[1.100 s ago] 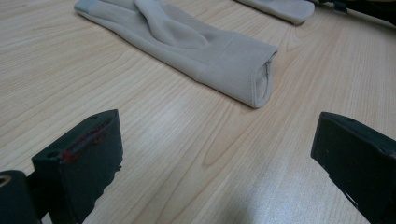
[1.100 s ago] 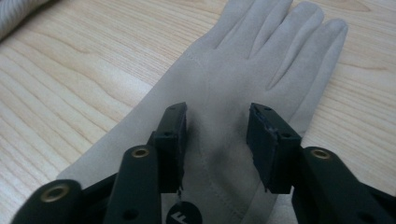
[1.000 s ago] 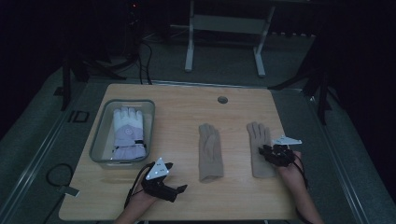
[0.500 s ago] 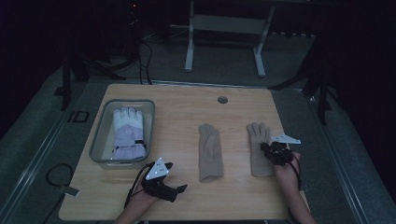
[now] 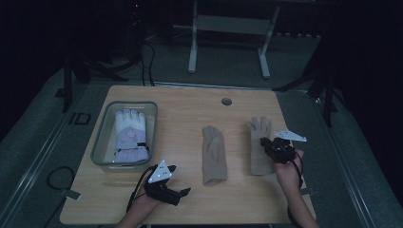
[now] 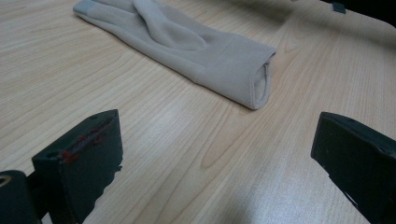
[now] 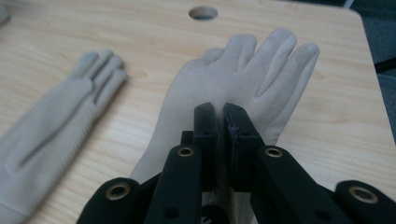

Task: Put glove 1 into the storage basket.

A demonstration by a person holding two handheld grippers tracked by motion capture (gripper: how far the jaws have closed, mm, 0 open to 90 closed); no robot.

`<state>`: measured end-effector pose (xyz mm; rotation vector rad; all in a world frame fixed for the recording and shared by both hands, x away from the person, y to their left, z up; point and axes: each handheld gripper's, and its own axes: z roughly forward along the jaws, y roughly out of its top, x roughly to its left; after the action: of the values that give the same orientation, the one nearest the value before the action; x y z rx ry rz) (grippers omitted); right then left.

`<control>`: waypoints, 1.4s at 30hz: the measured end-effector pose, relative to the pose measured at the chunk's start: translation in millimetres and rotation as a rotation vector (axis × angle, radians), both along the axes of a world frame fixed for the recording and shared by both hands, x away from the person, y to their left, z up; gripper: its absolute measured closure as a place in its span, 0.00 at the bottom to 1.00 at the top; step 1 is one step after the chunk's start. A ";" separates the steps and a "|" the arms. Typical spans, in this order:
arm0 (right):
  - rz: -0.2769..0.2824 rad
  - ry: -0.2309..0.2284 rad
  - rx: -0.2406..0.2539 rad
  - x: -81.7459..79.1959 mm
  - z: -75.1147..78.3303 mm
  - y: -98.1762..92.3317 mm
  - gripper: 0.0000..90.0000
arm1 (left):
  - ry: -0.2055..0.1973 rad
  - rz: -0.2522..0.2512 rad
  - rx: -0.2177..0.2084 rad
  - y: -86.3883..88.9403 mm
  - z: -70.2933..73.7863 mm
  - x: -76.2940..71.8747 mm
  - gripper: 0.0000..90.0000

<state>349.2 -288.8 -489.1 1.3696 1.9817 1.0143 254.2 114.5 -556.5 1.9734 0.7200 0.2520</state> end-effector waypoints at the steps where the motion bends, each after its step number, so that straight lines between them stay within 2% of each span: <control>1: 0.002 0.001 0.006 -0.2 2.6 3.7 0.94 | 0.001 0.000 -0.002 0.2 0.1 0.1 0.03; 7: 0.010 -0.014 0.015 -2.1 11.1 22.6 0.94 | -0.001 0.000 -0.001 1.1 0.5 -0.1 0.03; 16: 0.032 -0.016 0.015 -2.6 14.1 46.6 0.94 | -0.003 0.002 -0.001 2.0 1.0 0.1 0.03; 24: 0.059 -0.032 0.017 -6.5 16.7 77.6 0.94 | -0.009 0.001 0.003 2.0 2.0 -0.3 0.03; 28: 0.074 -0.026 0.042 -8.6 17.2 92.3 0.94 | -0.013 0.000 0.005 2.0 2.4 -0.8 0.03; 32: 0.087 -0.016 0.069 -11.4 14.5 108.5 0.94 | -0.018 -0.004 0.011 2.0 2.6 -1.3 0.03; 35: 0.092 0.000 0.070 -10.2 9.5 121.4 0.94 | -0.021 -0.004 0.009 2.3 3.1 -1.7 0.03; 39: 0.088 0.014 0.087 -10.0 5.6 130.5 0.94 | -0.022 -0.003 0.007 2.8 3.5 -1.7 0.03; 40: 0.096 0.021 0.096 -11.7 0.7 141.3 0.94 | -0.024 -0.004 0.006 3.4 4.2 -1.7 0.03; 42: 0.101 0.031 0.101 -12.4 -2.6 146.5 0.93 | -0.024 -0.005 0.003 3.5 4.5 -1.9 0.03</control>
<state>336.7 -142.3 -491.7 1.3574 2.0655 1.1598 252.4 118.1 -552.0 1.9720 0.6992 0.2737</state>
